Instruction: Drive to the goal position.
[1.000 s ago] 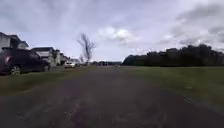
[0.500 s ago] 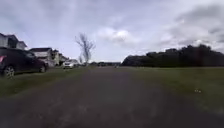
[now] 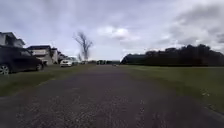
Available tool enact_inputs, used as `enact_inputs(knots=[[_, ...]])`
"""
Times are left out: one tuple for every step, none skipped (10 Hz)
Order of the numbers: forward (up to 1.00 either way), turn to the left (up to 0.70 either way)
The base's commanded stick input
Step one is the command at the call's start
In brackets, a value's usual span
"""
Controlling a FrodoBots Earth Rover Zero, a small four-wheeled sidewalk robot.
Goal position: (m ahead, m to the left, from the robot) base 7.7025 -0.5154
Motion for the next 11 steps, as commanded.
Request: enact_inputs(knots=[[0.08, 0.00], [0.08, 0.00], [0.08, 0.00], [0.08, 0.00], [0.08, 0.00], [0.08, 0.00], [0.08, 0.00], [0.08, 0.00], [0.07, 0.00], [0.07, 0.00], [0.07, 0.00]])
